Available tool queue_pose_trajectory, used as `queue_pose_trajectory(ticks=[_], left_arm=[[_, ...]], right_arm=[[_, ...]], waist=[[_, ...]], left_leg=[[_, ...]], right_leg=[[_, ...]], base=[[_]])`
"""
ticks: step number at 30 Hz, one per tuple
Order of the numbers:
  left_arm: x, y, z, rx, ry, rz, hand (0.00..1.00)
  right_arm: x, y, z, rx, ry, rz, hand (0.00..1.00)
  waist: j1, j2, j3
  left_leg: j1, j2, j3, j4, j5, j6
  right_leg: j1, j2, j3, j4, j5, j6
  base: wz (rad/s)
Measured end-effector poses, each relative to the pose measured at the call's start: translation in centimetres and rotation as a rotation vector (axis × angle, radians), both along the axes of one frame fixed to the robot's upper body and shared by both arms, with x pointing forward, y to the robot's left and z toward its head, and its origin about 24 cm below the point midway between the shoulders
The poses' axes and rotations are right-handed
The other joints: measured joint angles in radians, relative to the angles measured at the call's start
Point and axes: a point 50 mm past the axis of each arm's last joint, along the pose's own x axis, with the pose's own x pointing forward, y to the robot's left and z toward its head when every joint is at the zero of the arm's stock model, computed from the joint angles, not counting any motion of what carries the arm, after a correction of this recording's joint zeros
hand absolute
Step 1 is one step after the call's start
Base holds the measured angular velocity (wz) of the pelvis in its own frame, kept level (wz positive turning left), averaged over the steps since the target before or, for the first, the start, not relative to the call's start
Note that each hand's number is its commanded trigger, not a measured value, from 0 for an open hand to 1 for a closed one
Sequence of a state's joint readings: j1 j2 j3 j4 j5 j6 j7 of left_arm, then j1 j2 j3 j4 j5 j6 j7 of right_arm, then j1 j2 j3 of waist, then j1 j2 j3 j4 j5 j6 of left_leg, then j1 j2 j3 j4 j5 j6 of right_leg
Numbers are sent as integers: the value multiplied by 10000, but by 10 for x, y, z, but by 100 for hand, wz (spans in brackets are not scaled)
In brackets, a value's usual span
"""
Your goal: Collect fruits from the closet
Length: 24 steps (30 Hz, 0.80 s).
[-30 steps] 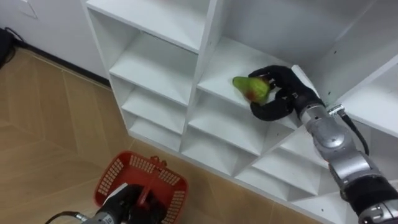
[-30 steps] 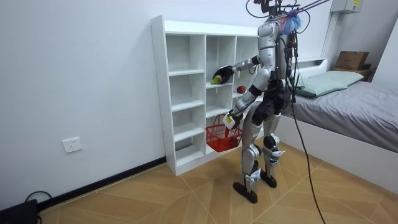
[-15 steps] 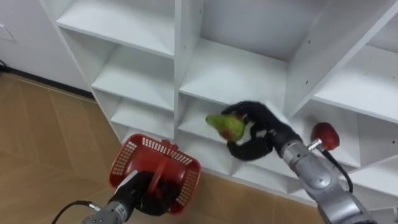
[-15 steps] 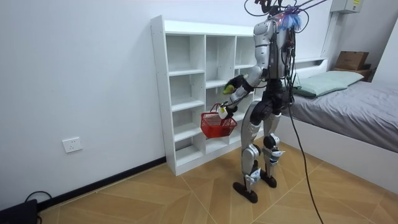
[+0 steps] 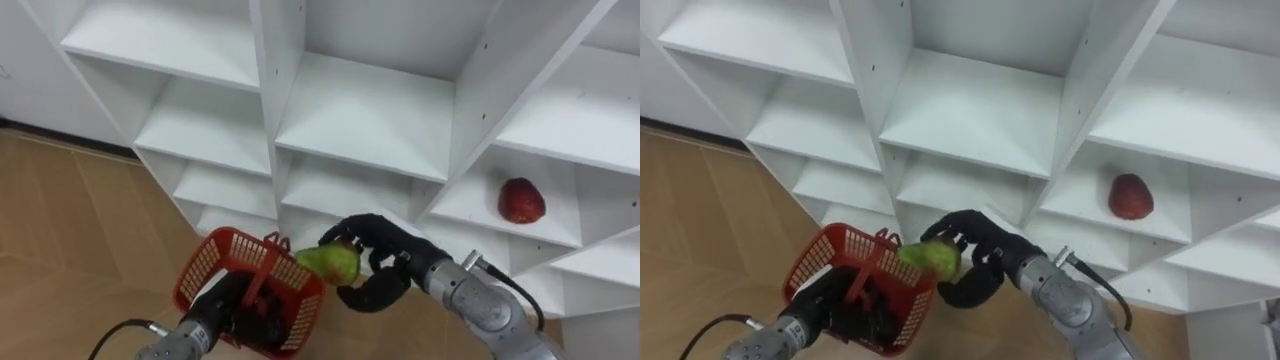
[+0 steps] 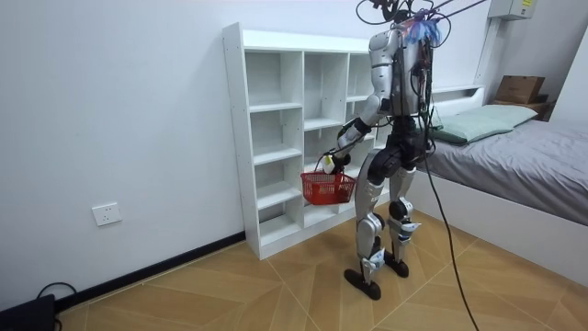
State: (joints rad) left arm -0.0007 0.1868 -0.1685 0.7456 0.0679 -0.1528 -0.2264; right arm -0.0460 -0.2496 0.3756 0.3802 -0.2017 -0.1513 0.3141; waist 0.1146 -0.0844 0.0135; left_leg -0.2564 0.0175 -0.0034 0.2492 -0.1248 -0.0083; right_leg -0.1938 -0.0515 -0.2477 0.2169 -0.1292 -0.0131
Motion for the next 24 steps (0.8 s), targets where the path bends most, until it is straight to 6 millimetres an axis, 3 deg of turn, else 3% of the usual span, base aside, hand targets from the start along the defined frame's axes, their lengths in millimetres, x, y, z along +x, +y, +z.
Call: queue_pose_trajectory(ticks=[17, 24], left_arm=[[5, -7, 2, -201, -201, -57, 100], [16, -10, 10, -553, -660, 42, 100]], right_arm=[[-9, 2, -7, 105, 481, 198, 100], [-10, -1, -10, -12, 630, 102, 100]], waist=[[-245, 3, 0], [-250, 19, 7]], left_leg=[[-131, 19, 85, 7, -1, 1], [-125, 44, 239, -4, -4, 3]], right_leg=[[-199, 12, 83, 57, -10, -4], [-279, 18, 219, 116, -9, -5]], base=[[-1], [-4]])
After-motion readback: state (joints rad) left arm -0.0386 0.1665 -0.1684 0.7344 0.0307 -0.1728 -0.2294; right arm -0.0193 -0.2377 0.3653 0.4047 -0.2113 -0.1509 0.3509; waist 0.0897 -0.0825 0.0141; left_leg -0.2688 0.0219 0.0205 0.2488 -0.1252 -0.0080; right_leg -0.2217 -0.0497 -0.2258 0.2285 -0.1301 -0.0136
